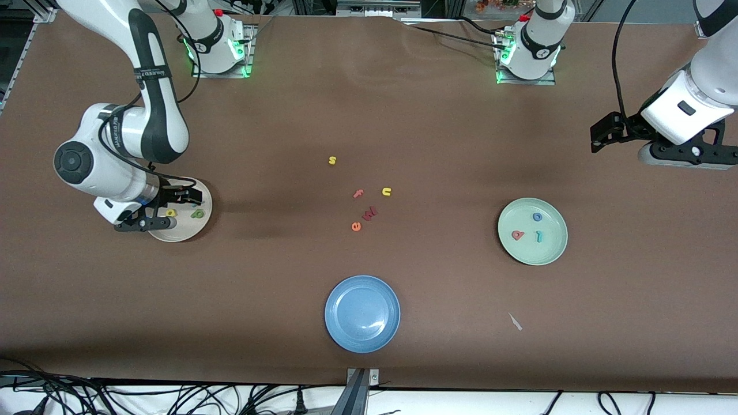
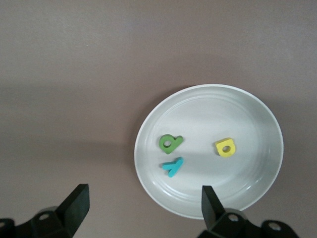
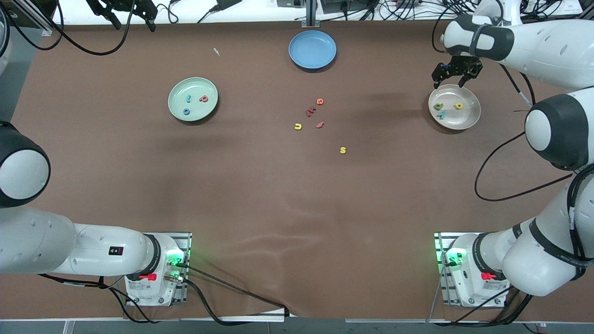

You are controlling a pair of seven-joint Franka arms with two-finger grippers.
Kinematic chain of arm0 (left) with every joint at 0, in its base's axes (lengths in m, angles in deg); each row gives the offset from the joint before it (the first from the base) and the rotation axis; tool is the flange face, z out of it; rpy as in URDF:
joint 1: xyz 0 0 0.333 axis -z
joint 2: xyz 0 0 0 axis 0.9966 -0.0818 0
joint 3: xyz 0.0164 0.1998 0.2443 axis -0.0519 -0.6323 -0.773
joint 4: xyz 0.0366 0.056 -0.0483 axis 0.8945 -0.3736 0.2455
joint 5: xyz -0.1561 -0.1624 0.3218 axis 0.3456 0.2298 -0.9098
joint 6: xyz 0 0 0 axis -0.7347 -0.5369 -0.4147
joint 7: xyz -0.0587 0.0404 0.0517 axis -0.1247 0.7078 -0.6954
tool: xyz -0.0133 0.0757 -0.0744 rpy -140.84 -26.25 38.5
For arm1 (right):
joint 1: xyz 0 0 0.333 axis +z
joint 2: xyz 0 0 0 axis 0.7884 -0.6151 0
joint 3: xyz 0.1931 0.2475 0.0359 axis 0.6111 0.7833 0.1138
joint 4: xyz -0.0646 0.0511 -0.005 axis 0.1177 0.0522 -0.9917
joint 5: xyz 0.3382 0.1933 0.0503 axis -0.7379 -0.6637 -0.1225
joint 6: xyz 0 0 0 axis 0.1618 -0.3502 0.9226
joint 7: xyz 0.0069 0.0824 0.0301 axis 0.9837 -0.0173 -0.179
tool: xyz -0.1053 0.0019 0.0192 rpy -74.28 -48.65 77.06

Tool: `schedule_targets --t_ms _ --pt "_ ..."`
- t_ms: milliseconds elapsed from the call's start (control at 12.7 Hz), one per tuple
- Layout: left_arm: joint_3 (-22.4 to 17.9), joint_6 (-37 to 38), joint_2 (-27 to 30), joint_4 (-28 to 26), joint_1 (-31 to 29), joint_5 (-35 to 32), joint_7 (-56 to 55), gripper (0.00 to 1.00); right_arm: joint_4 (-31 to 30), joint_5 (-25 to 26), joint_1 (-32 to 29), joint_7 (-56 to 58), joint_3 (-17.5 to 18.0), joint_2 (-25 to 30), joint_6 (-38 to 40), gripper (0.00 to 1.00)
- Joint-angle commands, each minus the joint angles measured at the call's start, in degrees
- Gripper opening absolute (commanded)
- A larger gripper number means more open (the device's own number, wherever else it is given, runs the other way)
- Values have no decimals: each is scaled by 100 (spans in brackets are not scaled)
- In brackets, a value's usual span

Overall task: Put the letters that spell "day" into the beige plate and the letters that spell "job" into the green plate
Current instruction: 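Drop the cyan y on the beige plate and return the right arm to rest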

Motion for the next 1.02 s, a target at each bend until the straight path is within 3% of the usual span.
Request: schedule_targets --t_ms 0,393,628,942 --pt "-3 43 36 32 17 59 7 100 308 16 -44 -163 -25 -16 615 100" --pt "-3 43 36 32 17 59 24 100 1054 69 -44 -163 -210 37 2073 100" --pt "-3 43 36 32 17 59 24 100 1073 191 -350 -155 -27 352 2260 100" --pt "-3 35 36 40 8 59 24 100 1021 1156 -1922 -661 1974 1186 2417 100"
